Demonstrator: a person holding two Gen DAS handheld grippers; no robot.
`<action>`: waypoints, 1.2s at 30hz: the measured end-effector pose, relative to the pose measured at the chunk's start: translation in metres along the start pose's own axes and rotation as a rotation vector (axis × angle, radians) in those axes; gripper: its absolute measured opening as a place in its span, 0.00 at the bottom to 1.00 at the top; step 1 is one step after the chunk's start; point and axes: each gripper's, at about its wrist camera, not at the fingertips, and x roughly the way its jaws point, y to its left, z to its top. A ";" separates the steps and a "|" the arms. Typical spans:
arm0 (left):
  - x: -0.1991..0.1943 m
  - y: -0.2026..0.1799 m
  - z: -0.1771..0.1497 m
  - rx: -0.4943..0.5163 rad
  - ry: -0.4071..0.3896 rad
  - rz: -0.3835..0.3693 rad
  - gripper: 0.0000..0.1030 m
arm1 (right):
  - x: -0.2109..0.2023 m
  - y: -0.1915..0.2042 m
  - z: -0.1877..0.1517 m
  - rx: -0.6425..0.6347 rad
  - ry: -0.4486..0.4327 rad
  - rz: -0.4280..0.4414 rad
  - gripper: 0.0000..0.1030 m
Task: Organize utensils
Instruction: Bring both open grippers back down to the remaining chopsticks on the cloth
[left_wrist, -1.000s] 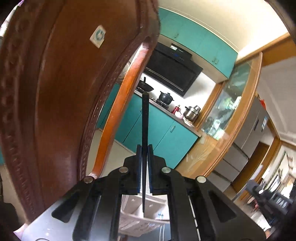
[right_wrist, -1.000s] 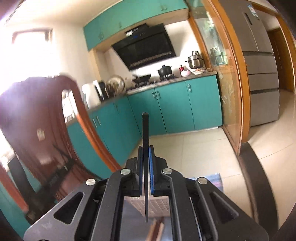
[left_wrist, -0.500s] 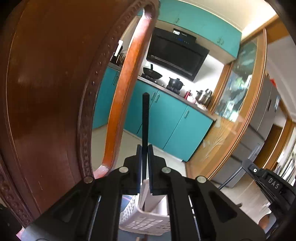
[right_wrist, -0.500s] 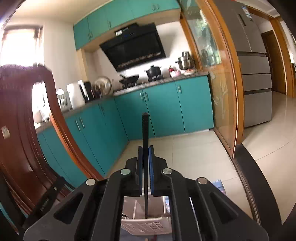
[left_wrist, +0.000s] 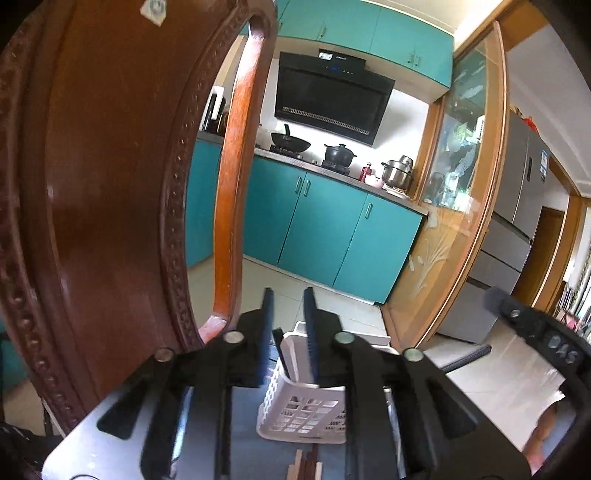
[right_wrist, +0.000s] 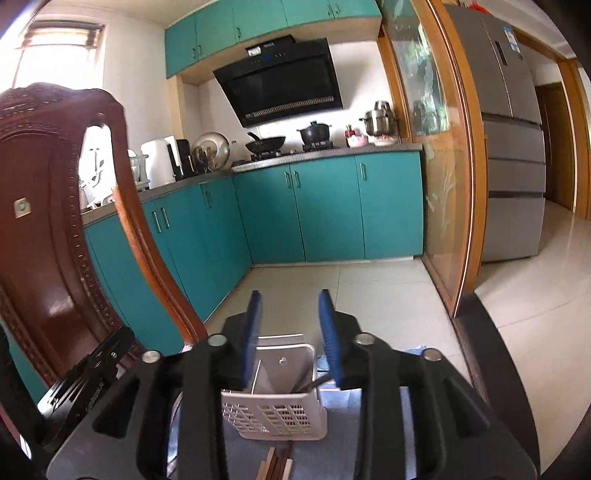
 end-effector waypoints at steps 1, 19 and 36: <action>-0.004 0.000 -0.001 0.010 -0.001 -0.003 0.23 | -0.008 0.000 -0.003 -0.013 -0.016 0.000 0.33; -0.039 0.018 -0.042 0.118 0.101 0.028 0.41 | 0.054 -0.013 -0.160 -0.028 0.650 0.045 0.33; -0.027 0.044 -0.057 0.091 0.266 0.045 0.42 | 0.072 -0.004 -0.204 -0.013 0.838 -0.012 0.07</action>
